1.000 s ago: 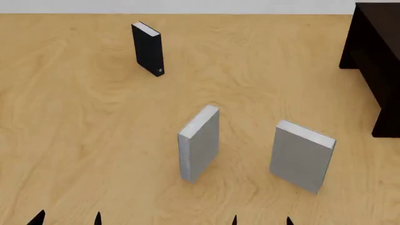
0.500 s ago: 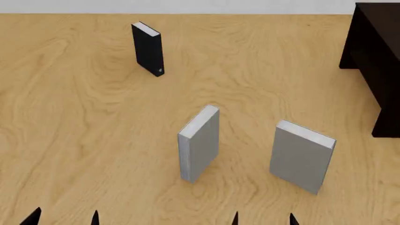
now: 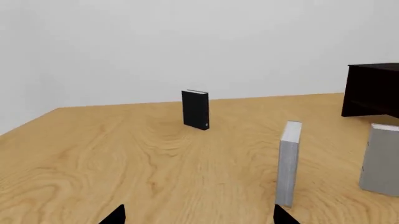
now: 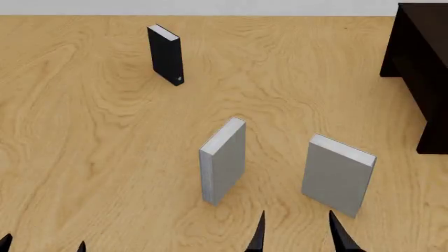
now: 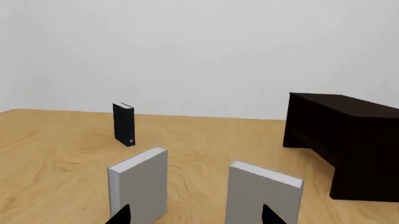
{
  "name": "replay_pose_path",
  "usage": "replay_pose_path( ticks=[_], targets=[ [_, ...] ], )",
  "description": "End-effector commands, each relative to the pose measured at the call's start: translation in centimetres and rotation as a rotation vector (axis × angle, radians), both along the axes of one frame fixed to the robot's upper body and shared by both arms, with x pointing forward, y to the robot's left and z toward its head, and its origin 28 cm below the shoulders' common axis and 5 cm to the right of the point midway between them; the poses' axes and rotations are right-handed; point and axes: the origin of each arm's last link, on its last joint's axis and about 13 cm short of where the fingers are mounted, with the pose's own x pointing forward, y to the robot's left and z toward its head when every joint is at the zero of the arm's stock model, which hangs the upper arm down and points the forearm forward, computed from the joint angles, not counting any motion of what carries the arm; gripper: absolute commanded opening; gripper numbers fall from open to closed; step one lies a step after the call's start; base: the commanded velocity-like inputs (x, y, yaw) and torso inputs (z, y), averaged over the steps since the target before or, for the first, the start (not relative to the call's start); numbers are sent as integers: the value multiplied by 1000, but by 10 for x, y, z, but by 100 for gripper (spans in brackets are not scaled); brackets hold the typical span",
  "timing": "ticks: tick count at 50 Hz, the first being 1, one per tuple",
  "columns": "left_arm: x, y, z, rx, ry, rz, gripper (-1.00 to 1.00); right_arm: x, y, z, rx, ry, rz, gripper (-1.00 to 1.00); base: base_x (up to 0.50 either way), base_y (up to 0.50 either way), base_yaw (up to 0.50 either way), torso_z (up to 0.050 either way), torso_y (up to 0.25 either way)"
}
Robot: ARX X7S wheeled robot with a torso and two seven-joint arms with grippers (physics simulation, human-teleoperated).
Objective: Pick up the book on the right and place it on the cabinet shelf.
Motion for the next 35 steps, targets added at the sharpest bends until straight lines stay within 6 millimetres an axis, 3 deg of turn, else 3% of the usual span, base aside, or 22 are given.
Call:
replay_pose_path(
  ticks=[1,6,13,21,24,35],
  targets=[
    [-31,5,14,23,13,17,100,-1,-1,27,-5,-25,11,100,0,0,0,0,0],
    [-44,5,12,68,11,38,100,2,0,41,-10,-30,7,100,0,0,0,0,0],
    [-55,1,8,-2,32,-29,100,8,-2,58,-50,-19,-17,100,0,0,0,0,0],
    [-56,0,6,-81,35,-32,100,12,-5,83,-96,-25,-39,100,0,0,0,0,0],
    [-55,0,4,-77,41,-39,100,13,-7,95,-60,-30,28,100,0,0,0,0,0],
    [-51,-2,1,-120,48,-99,100,20,-24,128,0,-42,22,100,0,0,0,0,0]
  ],
)
